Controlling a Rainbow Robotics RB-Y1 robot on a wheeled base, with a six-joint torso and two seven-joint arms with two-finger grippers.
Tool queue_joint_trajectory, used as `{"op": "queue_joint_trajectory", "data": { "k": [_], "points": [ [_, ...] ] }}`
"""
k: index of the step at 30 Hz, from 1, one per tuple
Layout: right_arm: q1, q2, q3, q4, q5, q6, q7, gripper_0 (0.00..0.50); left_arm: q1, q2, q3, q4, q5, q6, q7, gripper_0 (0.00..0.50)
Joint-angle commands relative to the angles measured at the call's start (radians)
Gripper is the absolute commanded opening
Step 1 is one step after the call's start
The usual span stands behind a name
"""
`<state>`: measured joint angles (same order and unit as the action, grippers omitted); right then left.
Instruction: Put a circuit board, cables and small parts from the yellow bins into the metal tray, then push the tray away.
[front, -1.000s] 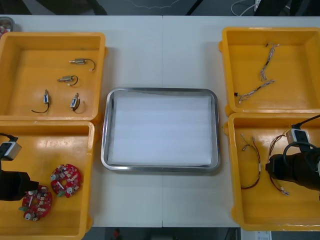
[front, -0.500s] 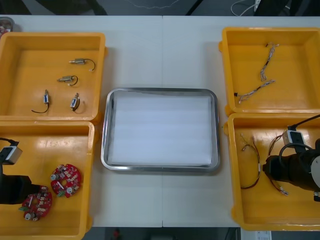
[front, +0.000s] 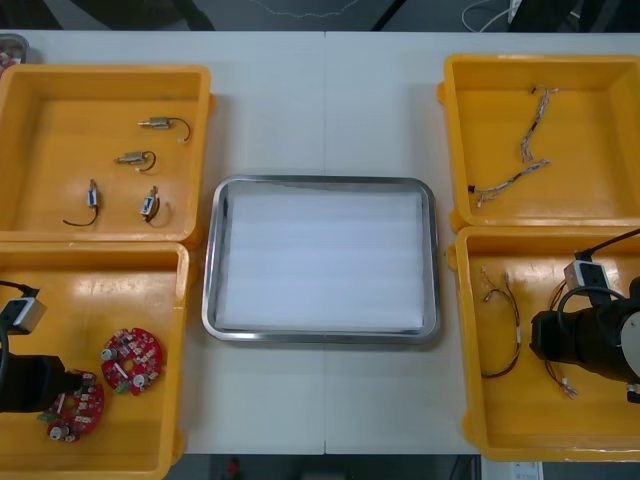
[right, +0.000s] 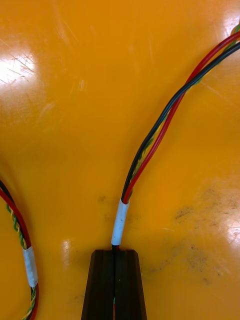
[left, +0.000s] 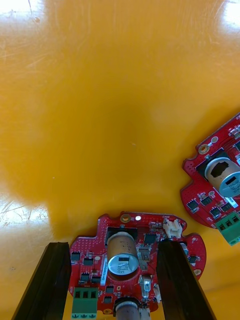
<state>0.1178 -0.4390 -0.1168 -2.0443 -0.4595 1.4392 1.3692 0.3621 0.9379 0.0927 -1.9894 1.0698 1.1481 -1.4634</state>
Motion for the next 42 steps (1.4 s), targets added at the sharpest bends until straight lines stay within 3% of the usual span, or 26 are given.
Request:
{"op": "queue_joint_trajectory", "data": {
  "k": [1, 5, 6, 9, 10, 12, 15, 23, 27, 33, 42],
  "points": [
    [0.029, 0.008, 0.029, -0.002, 0.001, -0.008, 0.007, 0.0, 0.037, 0.041, -0.031, 0.008, -0.008, -0.039, -0.135, 0.488],
    [0.028, 0.005, 0.014, -0.013, -0.002, -0.005, 0.013, 0.0, 0.035, 0.041, -0.047, 0.014, -0.013, -0.062, -0.135, 0.475],
    [0.023, -0.001, 0.009, -0.02, -0.004, 0.006, 0.014, 0.0, 0.035, 0.041, -0.045, 0.014, -0.013, -0.062, -0.135, 0.429],
    [0.016, -0.006, -0.001, -0.036, -0.007, 0.024, 0.014, 0.0, 0.035, 0.039, -0.045, 0.014, -0.013, -0.062, -0.137, 0.39],
    [0.009, -0.017, -0.012, -0.063, -0.008, 0.056, 0.014, 0.0, 0.035, 0.039, -0.047, 0.014, -0.014, -0.061, -0.138, 0.292],
    [0.0, -0.029, -0.032, -0.103, -0.01, 0.112, 0.013, 0.0, 0.035, 0.041, -0.045, 0.014, -0.014, -0.061, -0.137, 0.215],
    [-0.014, -0.049, -0.067, -0.16, -0.018, 0.205, 0.016, 0.0, 0.035, 0.041, -0.045, 0.014, -0.013, -0.061, -0.135, 0.005],
    [-0.053, -0.095, -0.124, -0.277, -0.042, 0.4, 0.016, 0.0, 0.032, 0.041, -0.033, 0.012, 0.013, -0.061, -0.127, 0.002],
    [-0.087, -0.113, -0.161, -0.318, -0.103, 0.481, 0.016, 0.0, 0.018, 0.041, -0.016, 0.012, 0.029, -0.041, -0.127, 0.002],
    [-0.127, -0.158, -0.224, -0.355, -0.219, 0.481, 0.024, 0.0, -0.014, 0.041, 0.052, -0.012, 0.044, 0.068, -0.123, 0.001],
    [-0.153, -0.282, -0.248, -0.372, -0.375, 0.481, 0.025, 0.0, -0.109, 0.041, 0.154, -0.049, 0.07, 0.278, -0.103, 0.0]
  ]
}}
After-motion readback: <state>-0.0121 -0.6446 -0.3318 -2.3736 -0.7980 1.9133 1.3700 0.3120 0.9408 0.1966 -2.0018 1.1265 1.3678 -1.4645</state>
